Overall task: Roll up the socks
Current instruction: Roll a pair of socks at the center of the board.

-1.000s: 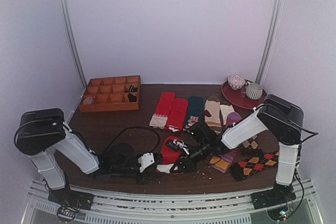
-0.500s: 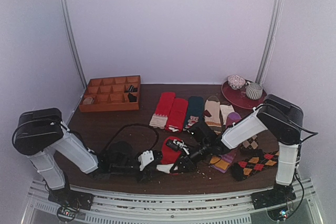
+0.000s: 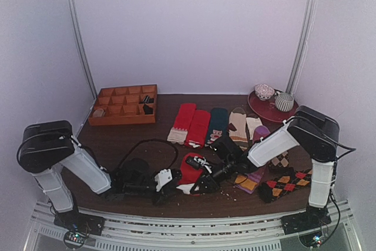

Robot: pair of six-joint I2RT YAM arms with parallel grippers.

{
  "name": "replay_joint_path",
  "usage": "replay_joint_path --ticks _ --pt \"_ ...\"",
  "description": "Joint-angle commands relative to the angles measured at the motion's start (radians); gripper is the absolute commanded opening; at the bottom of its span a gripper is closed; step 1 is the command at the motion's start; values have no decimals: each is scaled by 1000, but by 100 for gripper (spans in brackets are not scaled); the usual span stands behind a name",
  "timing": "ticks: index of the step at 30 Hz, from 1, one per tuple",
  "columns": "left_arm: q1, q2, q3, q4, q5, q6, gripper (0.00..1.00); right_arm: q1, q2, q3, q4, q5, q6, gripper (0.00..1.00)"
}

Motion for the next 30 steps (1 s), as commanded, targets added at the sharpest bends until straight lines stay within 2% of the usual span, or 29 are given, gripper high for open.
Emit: replay_joint_path --ticks 1,4,9,14,16,23,30 --pt "24 37 74 -75 54 -49 0 -2 71 -54 -247 186 -1 15" --pt "56 71 125 -243 100 -140 0 -2 -8 -70 -236 235 -18 27" --pt "93 121 146 -434 165 -253 0 7 -252 -186 -98 411 -70 34" --pt "120 168 145 -498 267 -299 0 109 -450 -316 72 687 -233 41" --pt "122 190 166 -560 279 -289 0 147 -486 -341 122 724 -271 41" --pt "123 221 226 -647 300 -247 0 200 -436 -333 216 750 -362 44" --pt "126 244 225 -633 306 -240 0 200 -321 -264 201 703 -386 44"
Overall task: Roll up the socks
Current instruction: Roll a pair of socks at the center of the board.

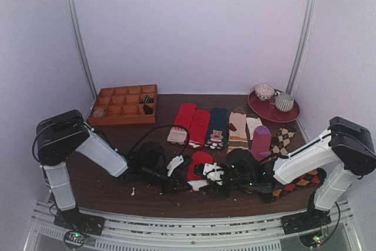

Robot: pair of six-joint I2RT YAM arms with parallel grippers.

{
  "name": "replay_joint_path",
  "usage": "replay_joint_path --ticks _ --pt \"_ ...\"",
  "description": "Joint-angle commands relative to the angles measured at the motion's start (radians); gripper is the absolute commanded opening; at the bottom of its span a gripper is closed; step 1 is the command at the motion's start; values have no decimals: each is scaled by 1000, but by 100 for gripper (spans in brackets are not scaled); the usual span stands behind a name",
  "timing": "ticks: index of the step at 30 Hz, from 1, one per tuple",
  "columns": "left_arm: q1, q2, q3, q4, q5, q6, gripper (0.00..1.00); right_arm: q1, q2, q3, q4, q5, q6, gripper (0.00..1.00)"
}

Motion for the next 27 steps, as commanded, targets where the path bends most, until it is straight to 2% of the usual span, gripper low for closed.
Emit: replay_joint_path --ticks 1,4,7,12,16,20,22,23,27 --pt "-5 93 -61 -309 -51 14 0 4 50 41 2 -20 -26 44" --pt "-5 96 -61 -308 -51 21 0 4 71 41 8 -16 -19 42" --pt "-5 94 -57 -313 -53 27 0 4 79 45 -9 -19 -3 33" --pt "-6 93 -42 -313 -69 35 0 3 105 48 -51 -21 63 11" --pt "-5 46 -36 -303 -155 38 29 -11 100 31 -63 -77 145 5" --pt "-5 -95 -73 -241 -267 55 65 -56 117 -12 -40 -194 266 5" --pt "-6 -182 -106 -165 -319 77 93 -79 137 -37 -10 -249 358 5" --pt "-7 -223 -128 -122 -338 98 98 -87 149 -60 15 -277 398 5" --pt "-10 -347 -205 85 -393 170 98 -112 191 -127 146 -349 577 5"
